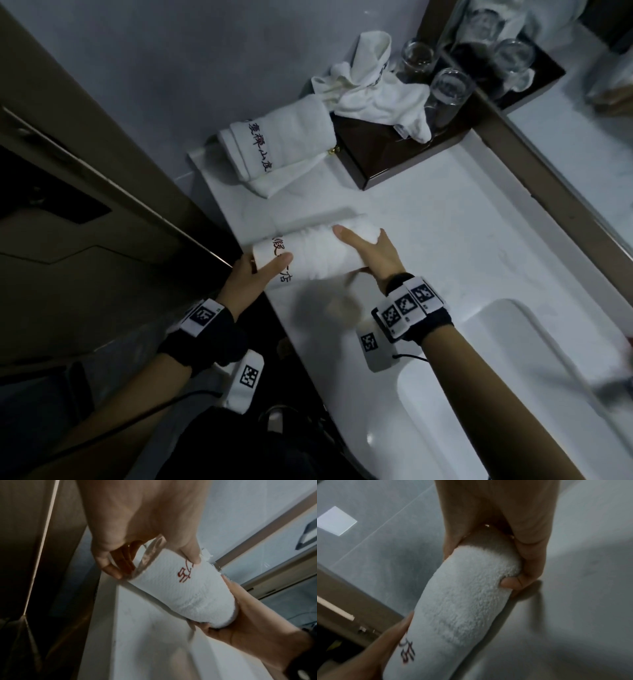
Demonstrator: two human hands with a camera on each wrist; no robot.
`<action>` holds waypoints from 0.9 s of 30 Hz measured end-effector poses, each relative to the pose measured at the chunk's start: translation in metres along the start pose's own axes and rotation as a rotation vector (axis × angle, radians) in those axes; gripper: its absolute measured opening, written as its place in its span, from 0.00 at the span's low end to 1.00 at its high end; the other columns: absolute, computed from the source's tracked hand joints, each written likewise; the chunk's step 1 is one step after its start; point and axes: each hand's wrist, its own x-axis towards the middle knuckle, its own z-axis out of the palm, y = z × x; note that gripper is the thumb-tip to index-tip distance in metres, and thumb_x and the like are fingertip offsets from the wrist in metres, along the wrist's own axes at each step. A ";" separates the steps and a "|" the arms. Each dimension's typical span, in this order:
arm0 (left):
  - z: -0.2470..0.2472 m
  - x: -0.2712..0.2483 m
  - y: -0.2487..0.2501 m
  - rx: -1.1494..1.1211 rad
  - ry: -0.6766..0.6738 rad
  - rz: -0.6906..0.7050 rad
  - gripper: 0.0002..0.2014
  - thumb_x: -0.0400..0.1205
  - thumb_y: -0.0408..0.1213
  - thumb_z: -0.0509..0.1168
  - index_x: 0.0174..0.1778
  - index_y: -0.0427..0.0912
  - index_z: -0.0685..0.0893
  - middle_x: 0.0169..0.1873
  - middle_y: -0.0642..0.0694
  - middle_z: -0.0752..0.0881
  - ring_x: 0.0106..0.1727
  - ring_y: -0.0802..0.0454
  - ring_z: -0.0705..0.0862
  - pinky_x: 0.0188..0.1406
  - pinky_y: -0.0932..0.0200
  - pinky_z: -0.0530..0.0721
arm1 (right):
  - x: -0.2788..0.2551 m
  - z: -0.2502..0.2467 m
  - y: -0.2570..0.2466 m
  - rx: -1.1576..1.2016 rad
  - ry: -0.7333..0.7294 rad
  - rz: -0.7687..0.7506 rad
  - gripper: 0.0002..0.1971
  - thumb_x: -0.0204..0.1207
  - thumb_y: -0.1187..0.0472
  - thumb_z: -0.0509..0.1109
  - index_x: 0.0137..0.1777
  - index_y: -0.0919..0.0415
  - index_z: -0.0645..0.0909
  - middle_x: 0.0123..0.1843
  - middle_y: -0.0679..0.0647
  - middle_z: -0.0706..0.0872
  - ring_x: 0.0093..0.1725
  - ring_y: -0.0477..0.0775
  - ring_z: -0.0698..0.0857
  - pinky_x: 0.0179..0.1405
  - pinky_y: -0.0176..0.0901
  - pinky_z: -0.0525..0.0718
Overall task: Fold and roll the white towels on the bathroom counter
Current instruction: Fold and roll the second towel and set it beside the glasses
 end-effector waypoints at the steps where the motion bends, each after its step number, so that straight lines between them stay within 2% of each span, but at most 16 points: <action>1: 0.001 -0.001 0.001 -0.039 -0.022 -0.004 0.09 0.71 0.46 0.73 0.47 0.58 0.86 0.51 0.52 0.90 0.55 0.53 0.88 0.57 0.54 0.83 | 0.001 -0.002 0.000 0.056 -0.033 -0.003 0.49 0.47 0.35 0.82 0.69 0.55 0.74 0.64 0.52 0.85 0.61 0.54 0.84 0.63 0.60 0.82; 3: 0.000 0.001 -0.002 -0.109 -0.063 -0.009 0.15 0.66 0.48 0.77 0.48 0.60 0.87 0.51 0.51 0.91 0.55 0.52 0.88 0.57 0.52 0.84 | 0.000 -0.004 0.001 0.139 -0.107 -0.005 0.38 0.50 0.40 0.82 0.62 0.51 0.79 0.55 0.49 0.89 0.55 0.51 0.88 0.59 0.57 0.84; 5: -0.003 0.006 -0.006 -0.127 -0.095 -0.011 0.22 0.63 0.49 0.79 0.54 0.55 0.86 0.54 0.48 0.90 0.57 0.49 0.87 0.60 0.48 0.83 | 0.001 -0.004 0.003 0.221 -0.140 -0.018 0.34 0.53 0.45 0.82 0.60 0.52 0.80 0.52 0.49 0.91 0.52 0.51 0.89 0.52 0.54 0.87; 7: -0.005 0.012 -0.007 -0.150 -0.114 -0.016 0.27 0.60 0.50 0.80 0.56 0.55 0.85 0.55 0.47 0.89 0.58 0.47 0.87 0.61 0.46 0.83 | 0.003 0.000 0.002 0.310 -0.127 -0.035 0.34 0.56 0.51 0.82 0.64 0.57 0.78 0.56 0.54 0.90 0.54 0.55 0.89 0.51 0.53 0.87; 9: -0.008 0.021 -0.008 -0.173 -0.115 -0.028 0.34 0.55 0.50 0.83 0.58 0.54 0.83 0.55 0.47 0.89 0.58 0.47 0.87 0.59 0.47 0.83 | 0.008 0.004 -0.004 0.361 -0.094 -0.039 0.38 0.59 0.55 0.80 0.70 0.58 0.71 0.62 0.57 0.85 0.60 0.58 0.86 0.56 0.57 0.86; 11: -0.014 0.030 -0.006 -0.213 -0.122 -0.050 0.40 0.52 0.50 0.84 0.61 0.53 0.80 0.55 0.47 0.89 0.59 0.47 0.86 0.58 0.48 0.83 | 0.014 0.007 -0.015 0.392 -0.050 -0.052 0.40 0.58 0.56 0.80 0.70 0.55 0.66 0.64 0.55 0.80 0.61 0.56 0.84 0.56 0.55 0.86; 13: -0.021 0.041 0.002 -0.218 -0.158 -0.046 0.35 0.53 0.49 0.83 0.58 0.57 0.81 0.54 0.48 0.90 0.56 0.49 0.87 0.54 0.50 0.85 | 0.022 0.010 -0.032 0.407 0.001 -0.071 0.42 0.55 0.55 0.81 0.68 0.53 0.63 0.64 0.52 0.77 0.61 0.53 0.82 0.55 0.51 0.86; 15: -0.027 0.053 0.014 -0.213 -0.185 -0.006 0.28 0.57 0.44 0.82 0.54 0.60 0.83 0.50 0.50 0.91 0.51 0.54 0.89 0.43 0.60 0.87 | 0.034 0.017 -0.047 0.439 0.053 -0.068 0.46 0.53 0.57 0.85 0.68 0.53 0.60 0.66 0.53 0.74 0.63 0.54 0.80 0.60 0.53 0.84; 17: -0.032 0.069 0.027 -0.249 -0.152 0.020 0.25 0.62 0.39 0.78 0.55 0.57 0.83 0.47 0.53 0.92 0.47 0.57 0.90 0.35 0.68 0.85 | 0.044 0.030 -0.064 0.518 0.112 -0.064 0.44 0.55 0.57 0.84 0.66 0.51 0.58 0.70 0.56 0.71 0.62 0.55 0.80 0.61 0.54 0.84; 19: -0.039 0.085 0.037 -0.269 -0.110 0.031 0.25 0.66 0.34 0.76 0.59 0.51 0.82 0.47 0.53 0.91 0.49 0.58 0.89 0.39 0.66 0.86 | 0.056 0.047 -0.077 0.645 0.185 -0.060 0.39 0.62 0.58 0.82 0.63 0.49 0.56 0.75 0.56 0.64 0.65 0.55 0.78 0.64 0.56 0.82; 21: -0.045 0.099 0.042 -0.205 -0.101 0.038 0.26 0.68 0.34 0.76 0.62 0.49 0.81 0.52 0.51 0.90 0.55 0.55 0.87 0.51 0.59 0.86 | 0.067 0.062 -0.085 0.773 0.290 -0.053 0.38 0.63 0.57 0.81 0.61 0.49 0.54 0.77 0.53 0.58 0.67 0.54 0.74 0.68 0.55 0.78; 23: -0.049 0.109 0.046 -0.106 -0.063 0.044 0.24 0.68 0.39 0.77 0.60 0.50 0.83 0.54 0.50 0.89 0.58 0.52 0.86 0.60 0.52 0.83 | 0.076 0.072 -0.089 0.724 0.423 -0.037 0.39 0.61 0.52 0.82 0.58 0.50 0.54 0.72 0.55 0.61 0.65 0.53 0.72 0.69 0.48 0.74; 25: -0.050 0.117 0.047 -0.012 -0.003 0.075 0.20 0.66 0.47 0.77 0.54 0.53 0.85 0.51 0.55 0.89 0.56 0.57 0.86 0.62 0.51 0.82 | 0.083 0.076 -0.092 0.540 0.508 -0.040 0.39 0.60 0.48 0.82 0.55 0.53 0.53 0.58 0.51 0.69 0.57 0.52 0.74 0.62 0.43 0.73; 27: -0.050 0.121 0.047 0.052 0.022 0.083 0.24 0.61 0.56 0.77 0.51 0.53 0.86 0.48 0.57 0.90 0.53 0.59 0.87 0.60 0.50 0.84 | 0.087 0.073 -0.092 0.380 0.472 -0.030 0.39 0.60 0.45 0.81 0.56 0.53 0.54 0.48 0.46 0.68 0.53 0.50 0.76 0.57 0.44 0.77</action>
